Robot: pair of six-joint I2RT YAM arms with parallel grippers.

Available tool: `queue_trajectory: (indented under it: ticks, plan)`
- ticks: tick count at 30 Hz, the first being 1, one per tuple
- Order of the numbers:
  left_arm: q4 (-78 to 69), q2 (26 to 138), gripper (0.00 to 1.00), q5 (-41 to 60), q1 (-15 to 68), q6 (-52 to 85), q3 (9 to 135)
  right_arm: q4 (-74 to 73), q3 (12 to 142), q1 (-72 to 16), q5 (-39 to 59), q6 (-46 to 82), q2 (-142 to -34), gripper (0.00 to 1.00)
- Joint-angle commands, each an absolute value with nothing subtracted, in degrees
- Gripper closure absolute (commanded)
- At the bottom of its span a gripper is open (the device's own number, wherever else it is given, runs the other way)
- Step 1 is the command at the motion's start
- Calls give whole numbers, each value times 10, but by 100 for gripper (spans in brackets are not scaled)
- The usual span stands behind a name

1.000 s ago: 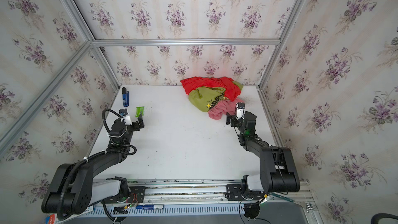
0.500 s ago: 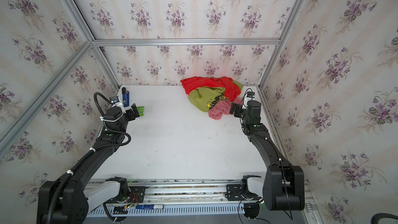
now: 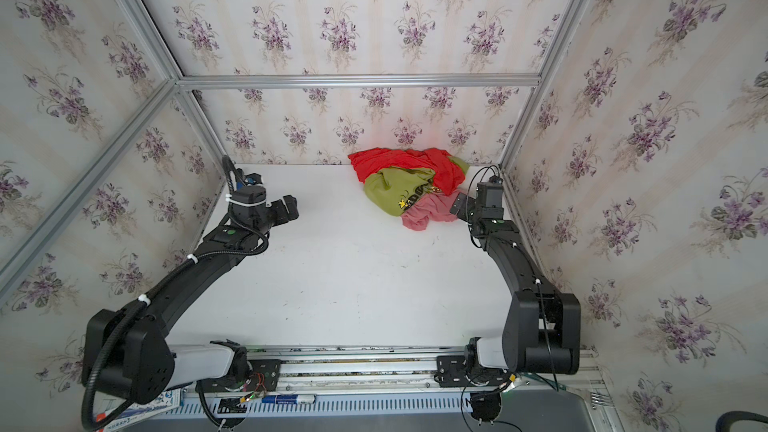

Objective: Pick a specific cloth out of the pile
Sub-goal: 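Move the right gripper to the pink shirt while the left gripper approaches the pile, then lower the right gripper onto the pink shirt edge and close it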

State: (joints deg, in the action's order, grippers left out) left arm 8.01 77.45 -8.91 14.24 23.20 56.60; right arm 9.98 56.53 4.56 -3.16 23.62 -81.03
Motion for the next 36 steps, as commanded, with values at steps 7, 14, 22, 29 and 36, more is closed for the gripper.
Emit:
queue_trajectory:
  ticks: [7,14,22,29,36]
  plan:
    - [122,913,0,80,168,245,692,113,643,91,83,227,-928,13]
    - [142,995,2,160,182,258,771,121,710,128,128,215,-1023,22]
    - [145,1058,2,181,194,276,838,178,837,142,135,159,-1150,36]
    - [147,1098,2,198,199,293,870,210,918,142,158,153,-1223,40]
    - [148,1112,2,202,201,300,881,215,952,142,186,166,-1263,45]
